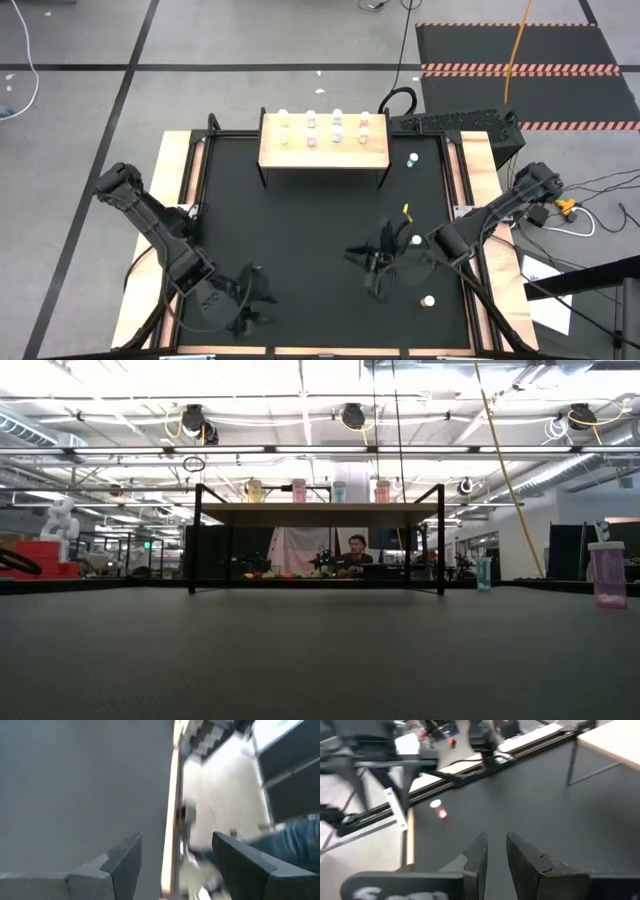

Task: Pick and place medicine bottles onto shelf by color
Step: Put the orange pill bottle on the shelf aligned with the other orange pill bottle

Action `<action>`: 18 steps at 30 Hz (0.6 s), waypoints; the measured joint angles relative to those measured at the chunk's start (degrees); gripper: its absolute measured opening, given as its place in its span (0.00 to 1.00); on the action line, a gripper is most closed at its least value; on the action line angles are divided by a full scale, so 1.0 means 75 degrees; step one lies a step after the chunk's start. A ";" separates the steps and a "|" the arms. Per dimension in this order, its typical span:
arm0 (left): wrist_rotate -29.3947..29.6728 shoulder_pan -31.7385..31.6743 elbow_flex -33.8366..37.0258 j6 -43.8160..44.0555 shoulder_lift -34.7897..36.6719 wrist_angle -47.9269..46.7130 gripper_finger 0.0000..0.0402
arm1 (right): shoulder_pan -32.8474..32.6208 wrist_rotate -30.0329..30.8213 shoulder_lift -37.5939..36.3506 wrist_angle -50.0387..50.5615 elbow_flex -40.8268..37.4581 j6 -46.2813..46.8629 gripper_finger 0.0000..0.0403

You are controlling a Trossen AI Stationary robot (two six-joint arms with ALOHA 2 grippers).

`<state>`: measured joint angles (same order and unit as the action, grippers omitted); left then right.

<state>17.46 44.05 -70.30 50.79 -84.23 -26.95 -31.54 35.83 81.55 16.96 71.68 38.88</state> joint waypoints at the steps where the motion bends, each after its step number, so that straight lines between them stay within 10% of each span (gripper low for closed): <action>1: -0.0250 0.0056 0.0000 0.0437 0.0000 -0.0369 0.60 | -0.0056 -0.0006 0.0047 -0.0113 0.0000 -0.0007 0.16; 7: -0.0695 0.1019 0.0201 0.2329 -0.0042 -0.2548 0.60 | -0.0054 0.0022 0.0088 -0.0353 0.0000 -0.0078 0.16; 18: -0.0615 0.2019 0.1608 0.4046 -0.0061 -0.2616 0.60 | -0.0010 0.0626 0.0088 -0.0548 0.0000 -0.0138 0.16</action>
<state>12.85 59.19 -58.25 81.13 -84.68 -46.57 -31.62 40.53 82.21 12.84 71.68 37.85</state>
